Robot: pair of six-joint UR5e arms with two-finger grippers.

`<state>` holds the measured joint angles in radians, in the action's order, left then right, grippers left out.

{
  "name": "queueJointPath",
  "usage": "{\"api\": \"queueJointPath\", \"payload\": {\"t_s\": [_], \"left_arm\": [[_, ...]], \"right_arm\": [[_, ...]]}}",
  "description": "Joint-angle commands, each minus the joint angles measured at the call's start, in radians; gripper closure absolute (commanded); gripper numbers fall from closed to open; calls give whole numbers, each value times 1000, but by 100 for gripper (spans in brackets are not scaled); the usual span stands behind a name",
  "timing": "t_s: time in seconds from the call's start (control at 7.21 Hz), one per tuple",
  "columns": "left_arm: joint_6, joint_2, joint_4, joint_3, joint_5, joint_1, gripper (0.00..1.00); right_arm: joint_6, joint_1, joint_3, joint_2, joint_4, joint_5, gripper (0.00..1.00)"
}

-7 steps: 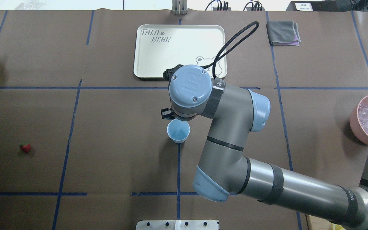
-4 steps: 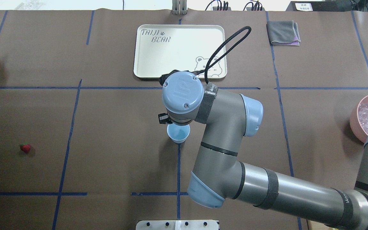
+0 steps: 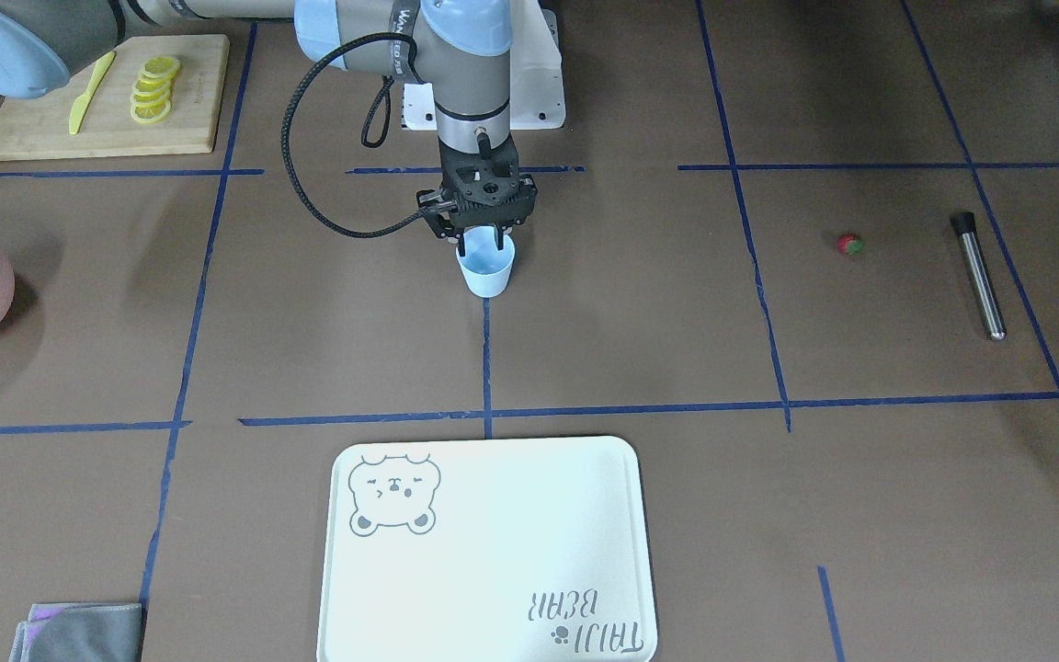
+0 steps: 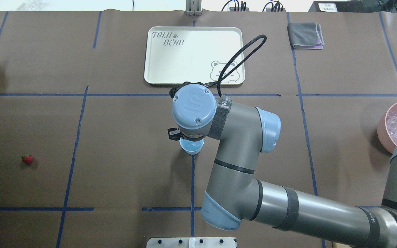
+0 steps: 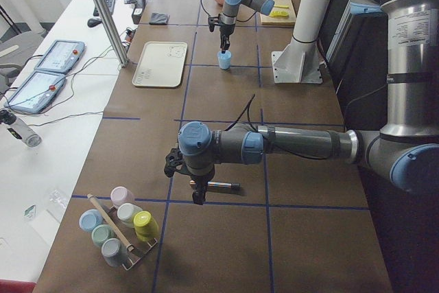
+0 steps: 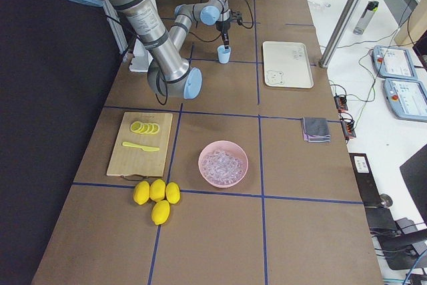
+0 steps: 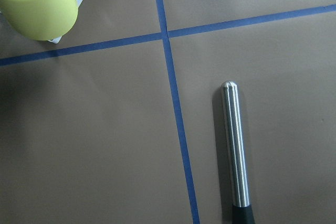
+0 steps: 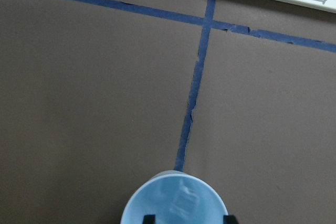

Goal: Mash ice and strawberries in cup
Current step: 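Lower the right gripper into the blue cup and release the ice cube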

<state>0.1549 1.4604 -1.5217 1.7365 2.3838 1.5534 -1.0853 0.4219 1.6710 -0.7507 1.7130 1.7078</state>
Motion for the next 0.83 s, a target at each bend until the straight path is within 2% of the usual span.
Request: {"api": "queueJointPath", "payload": {"t_s": [0.0,0.42,0.69], "left_arm": [[0,0,0,0,0,-1,0],[2,-2,0,0,0,-1,0],[3,-8,0,-3,0,-1,0]], "right_arm": [[-36,-3,1,1,-1,4,2],[-28,47,45,-28,2,19,1],[23,144,198,-174,3,96,1]]}}
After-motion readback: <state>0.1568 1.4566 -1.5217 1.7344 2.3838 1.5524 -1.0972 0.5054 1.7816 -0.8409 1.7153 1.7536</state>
